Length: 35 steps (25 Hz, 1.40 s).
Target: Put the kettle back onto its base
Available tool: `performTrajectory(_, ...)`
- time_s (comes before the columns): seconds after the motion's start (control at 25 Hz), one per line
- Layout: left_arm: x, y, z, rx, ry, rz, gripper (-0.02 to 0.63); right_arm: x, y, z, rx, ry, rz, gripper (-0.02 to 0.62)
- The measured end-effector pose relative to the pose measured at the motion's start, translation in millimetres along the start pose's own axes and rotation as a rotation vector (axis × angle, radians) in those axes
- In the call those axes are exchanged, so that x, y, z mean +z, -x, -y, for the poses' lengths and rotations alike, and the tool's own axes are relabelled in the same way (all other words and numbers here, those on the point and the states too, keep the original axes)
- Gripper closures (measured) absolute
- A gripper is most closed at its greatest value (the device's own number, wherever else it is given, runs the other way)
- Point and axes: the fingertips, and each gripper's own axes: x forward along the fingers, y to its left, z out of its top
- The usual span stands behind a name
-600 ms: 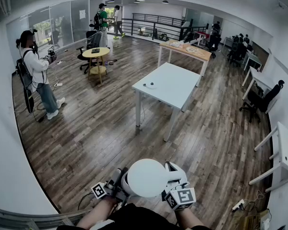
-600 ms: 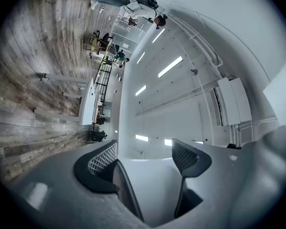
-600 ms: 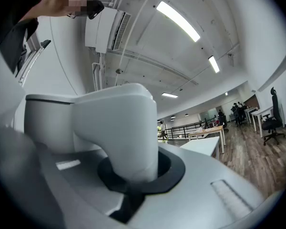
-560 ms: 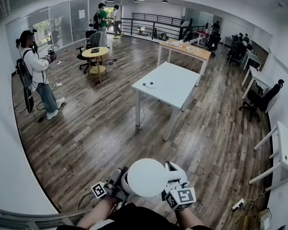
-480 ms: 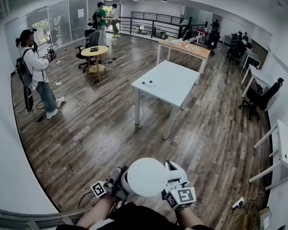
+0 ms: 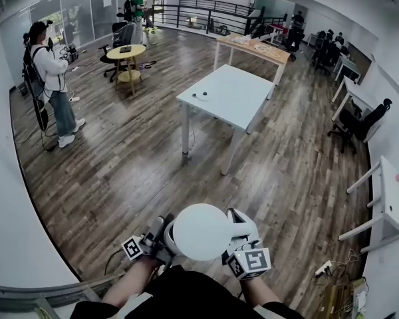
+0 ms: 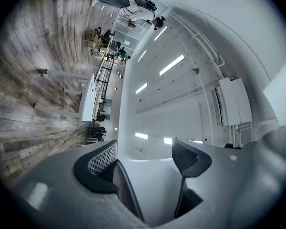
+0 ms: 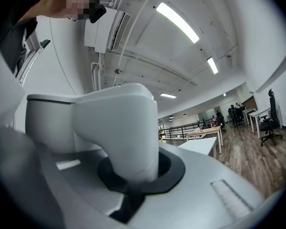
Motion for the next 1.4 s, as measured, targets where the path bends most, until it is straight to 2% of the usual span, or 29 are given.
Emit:
performTrajectory(0.4,0,-20,-6,0.004,0.007,-0.020,0.249,7,-9,11,-0.009,0.006,0.003,0.591)
performTrajectory(0.64,-19,-27,-22,0.008,0.036,-0.027,0.249,7,1,32,-0.039,0.020,-0.012,0.590)
performTrajectory(0.96,-51,-46,-33,0.012,0.020,-0.058,0.249,17,20,63,-0.044,0.030,0.002,0.591)
performTrajectory(1.24,-56,-53,-49,0.085,-0.010,-0.101,0.249,5,14,74,-0.033,0.025,-0.027,0.591)
performTrajectory(1.4,-44,-69,-59,0.094,-0.016,-0.118,0.250,9,-8,78,-0.041,0.049,-0.020,0.591)
